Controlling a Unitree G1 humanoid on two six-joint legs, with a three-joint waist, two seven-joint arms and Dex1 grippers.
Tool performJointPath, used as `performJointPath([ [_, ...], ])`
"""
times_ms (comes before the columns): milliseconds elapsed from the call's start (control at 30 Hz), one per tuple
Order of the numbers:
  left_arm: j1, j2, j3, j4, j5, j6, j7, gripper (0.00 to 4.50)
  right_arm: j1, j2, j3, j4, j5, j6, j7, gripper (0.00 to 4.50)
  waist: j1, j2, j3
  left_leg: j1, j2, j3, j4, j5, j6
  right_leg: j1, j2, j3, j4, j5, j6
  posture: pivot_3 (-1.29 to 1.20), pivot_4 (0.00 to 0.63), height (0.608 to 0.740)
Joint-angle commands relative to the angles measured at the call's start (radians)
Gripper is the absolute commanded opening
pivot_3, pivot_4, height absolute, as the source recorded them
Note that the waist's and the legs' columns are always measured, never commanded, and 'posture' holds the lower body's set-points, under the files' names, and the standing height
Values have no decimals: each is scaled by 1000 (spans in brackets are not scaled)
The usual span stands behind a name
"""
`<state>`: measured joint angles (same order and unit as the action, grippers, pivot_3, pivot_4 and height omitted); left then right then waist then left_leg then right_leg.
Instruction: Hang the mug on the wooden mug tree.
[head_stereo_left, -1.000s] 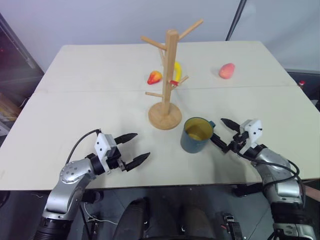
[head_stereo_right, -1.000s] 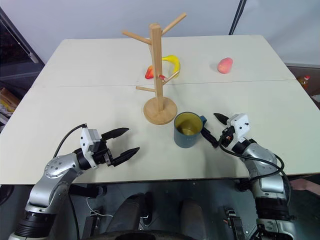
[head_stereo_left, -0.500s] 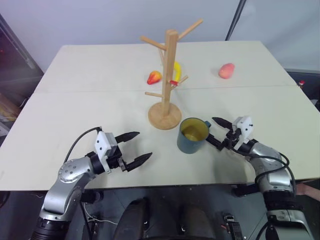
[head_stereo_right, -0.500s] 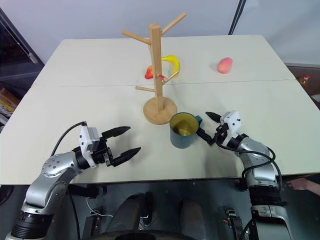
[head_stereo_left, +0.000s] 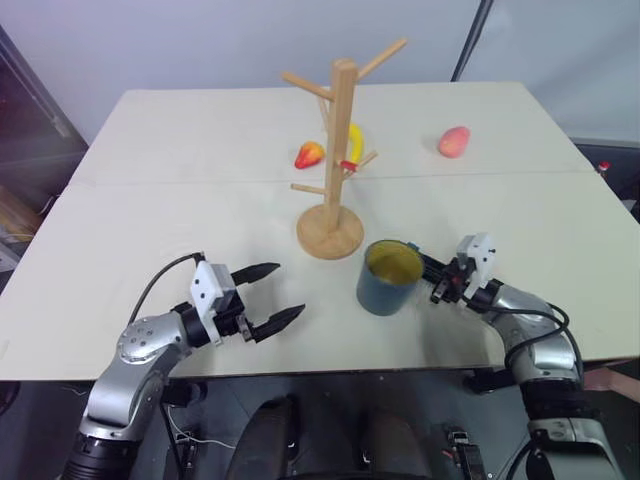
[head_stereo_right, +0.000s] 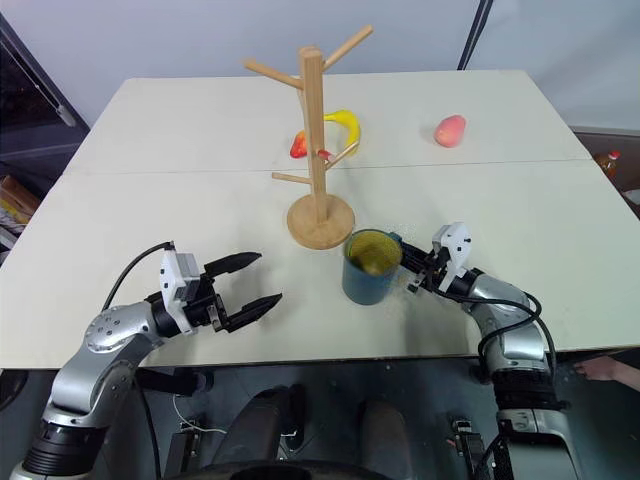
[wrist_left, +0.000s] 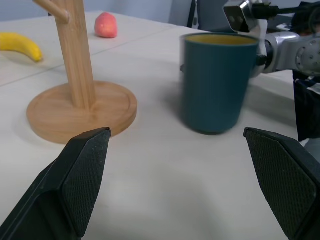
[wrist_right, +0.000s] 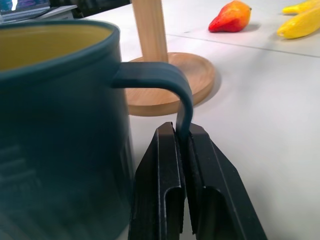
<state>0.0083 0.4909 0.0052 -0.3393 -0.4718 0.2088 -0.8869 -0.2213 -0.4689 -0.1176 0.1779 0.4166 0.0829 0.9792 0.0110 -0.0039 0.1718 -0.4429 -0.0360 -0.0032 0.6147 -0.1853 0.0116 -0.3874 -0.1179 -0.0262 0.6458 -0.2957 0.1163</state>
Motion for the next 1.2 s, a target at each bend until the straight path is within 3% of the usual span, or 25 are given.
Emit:
performJointPath([
  [33, -7, -2, 2, -19, -9, -20, -5, 4500, 24, -23, -17, -120, -2, -17, -21, 42, 0, 0, 0, 0, 0, 0, 0, 0, 0, 0, 0, 0, 0, 0, 0, 0, 150, 740],
  [400, -42, 5, 27, 5, -1, -27, 6, 4500, -15, -213, 35, -589, -219, 48, -155, 42, 2, 0, 1, 0, 0, 0, 0, 0, 0, -1, 0, 0, -1, 0, -1, 0, 150, 740],
  [867, -170, 82, 79, -21, -48, 35, -1, 4500, -329, -256, 128, -692, -283, 377, -251, 42, 0, -2, 2, -1, 0, 0, 0, 0, 0, -1, 0, -1, -1, 0, -1, 0, 150, 740],
  [1200, -199, 117, 97, -67, -85, 81, 6, 4500, -449, -250, 189, -633, -326, 445, -265, 42, -2, -2, 2, -2, 0, 0, 0, 0, 0, -2, 0, -1, -1, 0, 0, 0, 150, 740],
])
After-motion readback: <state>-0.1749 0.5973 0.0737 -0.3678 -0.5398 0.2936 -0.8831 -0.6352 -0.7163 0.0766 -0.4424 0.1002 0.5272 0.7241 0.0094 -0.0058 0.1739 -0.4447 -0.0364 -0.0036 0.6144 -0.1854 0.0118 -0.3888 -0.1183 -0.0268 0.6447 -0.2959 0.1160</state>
